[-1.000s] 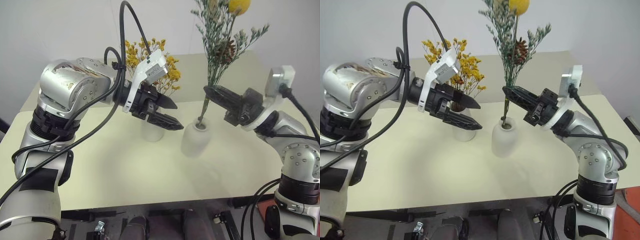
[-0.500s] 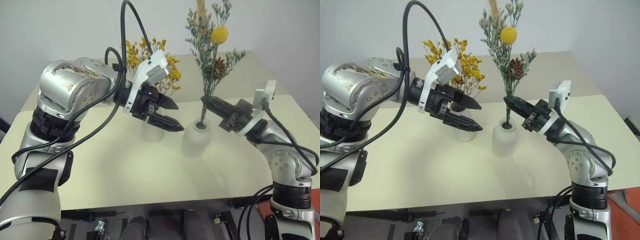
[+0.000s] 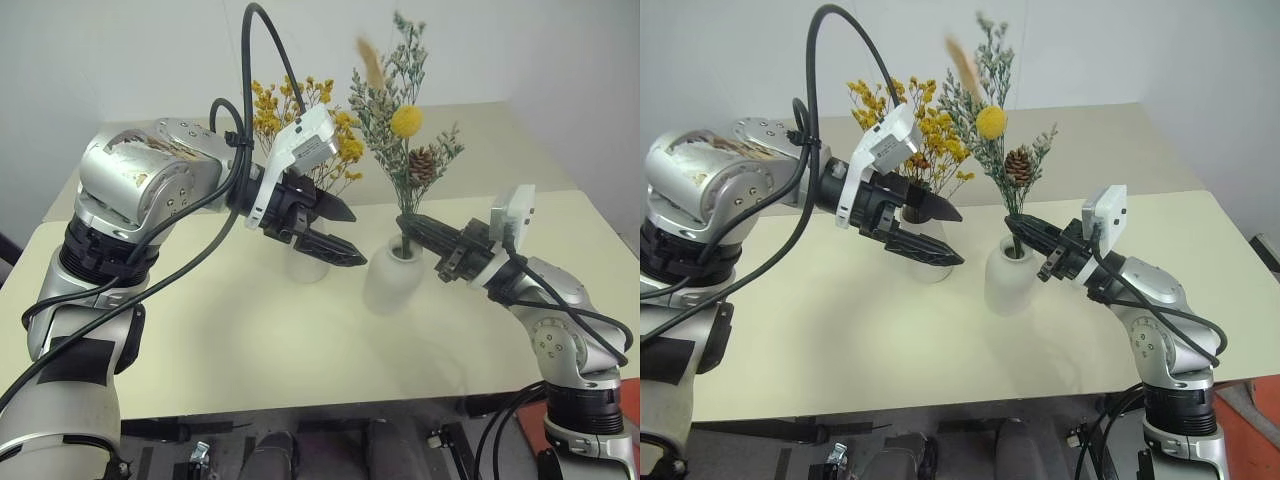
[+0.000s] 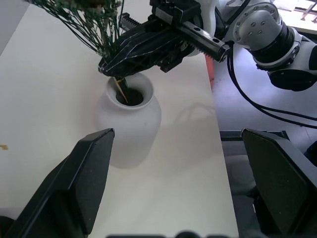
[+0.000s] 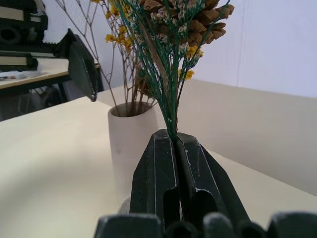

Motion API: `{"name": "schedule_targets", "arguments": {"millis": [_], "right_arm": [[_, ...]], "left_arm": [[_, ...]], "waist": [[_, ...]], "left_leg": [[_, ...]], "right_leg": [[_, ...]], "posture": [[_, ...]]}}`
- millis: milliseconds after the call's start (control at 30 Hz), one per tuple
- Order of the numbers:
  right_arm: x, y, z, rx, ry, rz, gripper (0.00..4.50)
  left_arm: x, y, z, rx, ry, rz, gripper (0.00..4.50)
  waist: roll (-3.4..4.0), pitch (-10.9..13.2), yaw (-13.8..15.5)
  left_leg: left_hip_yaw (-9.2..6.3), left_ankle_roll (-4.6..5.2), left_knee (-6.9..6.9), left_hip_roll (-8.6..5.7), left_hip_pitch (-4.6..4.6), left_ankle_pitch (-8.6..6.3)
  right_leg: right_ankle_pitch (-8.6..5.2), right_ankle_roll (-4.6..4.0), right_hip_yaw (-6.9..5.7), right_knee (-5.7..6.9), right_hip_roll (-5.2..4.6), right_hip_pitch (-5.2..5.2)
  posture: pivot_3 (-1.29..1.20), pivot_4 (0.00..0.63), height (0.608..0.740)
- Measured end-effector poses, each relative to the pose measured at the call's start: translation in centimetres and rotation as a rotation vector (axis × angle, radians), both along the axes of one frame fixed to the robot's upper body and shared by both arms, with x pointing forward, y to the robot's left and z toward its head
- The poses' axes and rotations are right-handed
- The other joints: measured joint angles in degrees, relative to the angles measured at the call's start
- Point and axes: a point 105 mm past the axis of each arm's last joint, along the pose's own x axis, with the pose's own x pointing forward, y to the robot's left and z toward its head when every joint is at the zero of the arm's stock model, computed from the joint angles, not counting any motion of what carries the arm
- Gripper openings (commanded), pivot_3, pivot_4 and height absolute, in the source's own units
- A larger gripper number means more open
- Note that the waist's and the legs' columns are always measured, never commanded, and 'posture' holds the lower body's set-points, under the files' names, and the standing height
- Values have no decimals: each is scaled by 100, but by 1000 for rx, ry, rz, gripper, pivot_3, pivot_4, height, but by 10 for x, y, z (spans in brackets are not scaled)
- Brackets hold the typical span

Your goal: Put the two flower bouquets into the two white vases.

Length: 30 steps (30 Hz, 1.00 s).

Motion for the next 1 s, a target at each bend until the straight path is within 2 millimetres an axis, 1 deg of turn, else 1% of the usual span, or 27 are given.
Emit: {"name": "schedule_targets", "arguments": {"millis": [67,167,300,333,567,833,900,1000], "right_arm": [[0,1,-2,0,0,-5,31],[-1,3,-6,-2,13,0,805],[-4,6,-5,-4,6,11,2044],[-5,6,-5,-8,3,14,2448],[-15,2,-4,-27,5,26,4471],[-25,-25,4,-56,9,-37,4471],[-30,-31,2,-67,23,-50,4471],[-39,-45,-4,-77,61,-64,4471]], "left_arm": [[1,0,0,3,-2,3,4500],[1,1,0,6,-3,1,4500],[1,1,-1,9,-8,6,4500],[1,1,-1,9,-8,6,4500],[1,1,-1,11,-4,0,4500],[0,1,-1,11,-3,-3,4500],[0,1,-1,11,-3,-3,4500],[1,2,-3,11,3,3,4500]], "waist": [[0,0,13],[0,0,38],[0,0,44],[0,0,43],[0,0,46],[-1,1,57],[-1,1,63],[-2,1,73]], "left_leg": [[0,0,0,1,0,0],[0,0,0,0,0,0],[0,0,0,1,0,0],[0,0,0,1,0,0],[0,0,0,0,0,0],[0,1,0,1,2,0],[0,1,0,1,2,-1],[1,3,0,1,6,-2]], "right_leg": [[0,0,0,0,1,0],[0,0,0,-1,1,0],[0,0,-1,-1,1,1],[0,0,-1,-1,1,1],[0,0,-1,-2,1,2],[0,0,-2,-4,1,6],[0,0,-2,-3,1,7],[0,0,-2,-7,1,15]], "posture": [[0,150,740],[0,150,740],[0,150,740],[0,150,740],[0,150,740],[0,150,740],[0,150,740],[0,150,740]]}}
